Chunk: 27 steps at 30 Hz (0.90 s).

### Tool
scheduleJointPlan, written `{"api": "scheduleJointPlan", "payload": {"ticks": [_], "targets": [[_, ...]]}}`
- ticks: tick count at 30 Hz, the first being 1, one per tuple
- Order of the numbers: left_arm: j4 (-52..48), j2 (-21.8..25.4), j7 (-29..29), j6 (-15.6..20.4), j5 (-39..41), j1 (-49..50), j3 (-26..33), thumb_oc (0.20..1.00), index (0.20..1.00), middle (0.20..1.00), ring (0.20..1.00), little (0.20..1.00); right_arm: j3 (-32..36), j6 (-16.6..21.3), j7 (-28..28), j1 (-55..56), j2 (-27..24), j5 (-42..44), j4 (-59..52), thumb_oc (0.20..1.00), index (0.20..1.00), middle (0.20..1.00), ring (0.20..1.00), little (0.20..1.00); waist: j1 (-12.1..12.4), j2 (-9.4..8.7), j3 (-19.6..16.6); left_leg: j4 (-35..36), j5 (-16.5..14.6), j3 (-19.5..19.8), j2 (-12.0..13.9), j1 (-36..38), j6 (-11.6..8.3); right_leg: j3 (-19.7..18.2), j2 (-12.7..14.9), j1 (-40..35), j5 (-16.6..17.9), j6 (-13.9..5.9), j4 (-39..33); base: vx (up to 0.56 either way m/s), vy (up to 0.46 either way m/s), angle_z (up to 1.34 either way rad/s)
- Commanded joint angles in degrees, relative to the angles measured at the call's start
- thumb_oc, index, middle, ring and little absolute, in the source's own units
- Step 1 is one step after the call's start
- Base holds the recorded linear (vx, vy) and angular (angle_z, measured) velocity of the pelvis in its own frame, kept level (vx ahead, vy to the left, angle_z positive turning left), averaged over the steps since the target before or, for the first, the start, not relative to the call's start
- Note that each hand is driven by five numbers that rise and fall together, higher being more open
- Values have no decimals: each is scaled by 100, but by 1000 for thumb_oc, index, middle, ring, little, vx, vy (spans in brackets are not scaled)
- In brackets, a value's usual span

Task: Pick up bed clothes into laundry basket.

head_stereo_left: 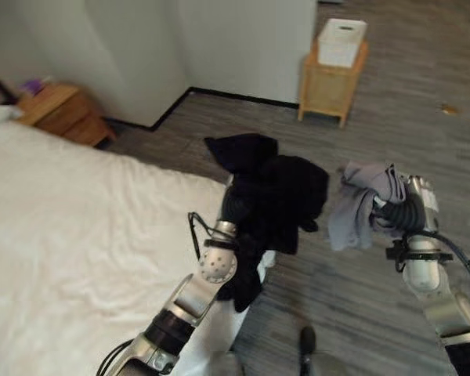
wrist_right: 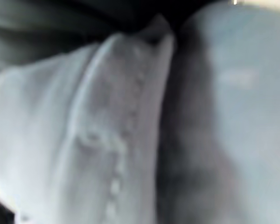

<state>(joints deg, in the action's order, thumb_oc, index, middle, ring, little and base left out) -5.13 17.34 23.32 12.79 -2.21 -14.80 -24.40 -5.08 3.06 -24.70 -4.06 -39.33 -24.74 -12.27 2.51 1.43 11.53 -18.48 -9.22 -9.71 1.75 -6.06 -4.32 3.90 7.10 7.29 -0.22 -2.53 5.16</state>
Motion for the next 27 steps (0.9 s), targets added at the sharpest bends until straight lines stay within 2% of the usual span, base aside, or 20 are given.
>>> {"api": "scheduleJointPlan", "payload": {"ticks": [1,4,6,7,8,9,10,11,12,13,14,15,17,18,21,22,23,25,26,27], "targets": [[-486,175,-88,246,458,-52,355,200,200,200,200,200,99,234,-18,-1142,-9,47,-348,200,200,200,200,200,537,-177,138,354,933,-494,-192,-807,202,110,-322,-2215,-892,-191,-1015,271,-39,-126],[-319,15,-166,187,720,-44,307,200,200,200,200,200,-113,140,24,-1411,59,-2,34,200,200,200,200,200,711,-61,-54,1475,1186,-462,-297,-499,387,68,-434,-2520,-1106,-254,-999,401,-23,-38],[-260,11,-211,144,745,-105,217,200,200,200,200,200,-114,110,-19,-1316,102,-136,178,200,200,200,200,200,700,-198,-146,1533,1206,-482,-417,-378,543,158,-381,-2566,-1148,-294,-625,459,-43,34],[-187,-17,-224,121,806,-141,171,200,200,200,200,200,-120,75,-18,-1312,166,-173,298,200,200,200,200,200,694,-289,-197,1648,1142,-525,-516,-213,642,202,-327,-2514,-1087,-412,-244,267,-27,13],[-186,-17,-224,122,806,-142,171,200,200,200,200,200,-120,75,-19,-1314,166,-174,299,200,200,200,200,200,703,-286,-202,1655,1149,-532,-509,-216,641,192,-330,-2503,-1084,-410,-240,313,-21,13],[-116,-31,-227,87,876,-252,92,200,200,200,200,200,-184,-8,-47,-1393,158,-350,518,200,200,200,200,200,669,-301,-234,1890,1148,-574,-538,116,730,299,-182,-2108,-427,-971,749,293,-22,0],[-110,-56,-233,32,862,-323,22,200,200,200,200,200,-158,-45,-17,-1395,149,-374,574,200,200,200,200,200,621,-278,-204,2049,1139,-470,-565,334,767,336,-60,-1834,29,-1190,1358,418,-30,-10],[-110,-54,-240,22,856,-407,-41,200,200,200,200,200,-105,-65,-50,-1367,120,-399,580,200,200,200,200,200,527,-218,-197,2204,1113,-394,-509,523,755,359,-51,-1651,340,-1247,1869,322,-14,28],[-66,-90,-234,14,802,-537,-121,222,222,222,222,222,-34,-86,-118,-1370,82,-449,642,200,200,200,200,200,365,-79,-140,2287,1075,-282,-403,720,746,407,-49,-1318,432,-1247,2486,378,-12,55],[-38,-103,-234,1,766,-646,-191,241,241,241,241,241,23,-99,-148,-1366,80,-451,663,200,200,200,200,200,246,23,-122,2348,986,-228,-306,891,722,468,62,-1102,421,-1247,2722,449,-57,107],[17,-158,-221,4,760,-895,-281,260,260,260,260,260,134,-127,-217,-1357,80,-434,678,200,200,200,200,200,77,148,-43,2348,866,-52,-220,1055,679,577,454,-689,242,-1106,2712,365,-72,88],[35,-173,-217,7,760,-921,-289,263,263,263,263,263,148,-126,-219,-1357,68,-433,677,200,200,200,200,200,34,126,-31,2348,841,2,-253,1059,673,626,499,-695,165,-1102,2777,310,-114,76],[51,-201,-223,9,752,-1056,-334,263,263,263,263,263,228,-144,-251,-1313,69,-415,664,200,200,200,200,200,-102,167,4,2348,831,200,-227,1104,621,597,504,-479,19,-907,2548,273,-184,63],[38,-244,-347,69,711,-1088,-441,275,275,275,275,275,534,-165,-398,-977,110,-337,651,200,200,200,200,200,-466,98,8,2348,579,636,-285,1329,482,-39,154,-191,-353,-719,1395,323,-246,86],[95,-263,-380,70,718,-1085,-482,275,275,275,275,275,620,-172,-464,-878,150,-293,685,200,200,200,200,200,-586,73,3,2348,503,747,-264,1420,431,-138,14,-191,-283,-652,705,316,-196,95],[109,-262,-422,62,744,-1038,-487,282,282,282,282,282,670,-212,-525,-801,164,-301,691,200,200,200,200,200,-703,26,-39,2348,348,855,-303,1615,400,-24,-99,-80,-76,-642,57,388,-168,75],[169,-267,-409,39,775,-1008,-454,288,288,288,288,288,656,-261,-592,-831,197,-318,755,200,200,200,200,200,-712,-4,-65,2348,188,863,-334,1778,393,194,-142,16,73,-692,-108,538,-243,58],[136,-214,-461,39,852,-943,-342,297,297,297,297,297,579,-315,-640,-911,245,-393,835,200,200,200,200,200,-675,-33,-95,2348,-71,822,-322,2070,346,1002,-125,104,381,-754,-336,416,-200,-2],[103,-190,-487,37,889,-898,-296,300,300,300,300,300,543,-335,-631,-933,261,-429,863,200,200,200,200,200,-633,-53,-106,2348,-194,773,-326,2230,333,1453,-53,89,432,-754,-335,452,-239,-48],[64,-206,-549,28,950,-800,-250,307,307,307,307,307,463,-301,-564,-913,313,-417,843,200,200,200,200,200,-600,-80,-240,2342,-325,690,-280,2468,327,1627,-101,-206,273,-605,-491,336,-187,-29]]}}
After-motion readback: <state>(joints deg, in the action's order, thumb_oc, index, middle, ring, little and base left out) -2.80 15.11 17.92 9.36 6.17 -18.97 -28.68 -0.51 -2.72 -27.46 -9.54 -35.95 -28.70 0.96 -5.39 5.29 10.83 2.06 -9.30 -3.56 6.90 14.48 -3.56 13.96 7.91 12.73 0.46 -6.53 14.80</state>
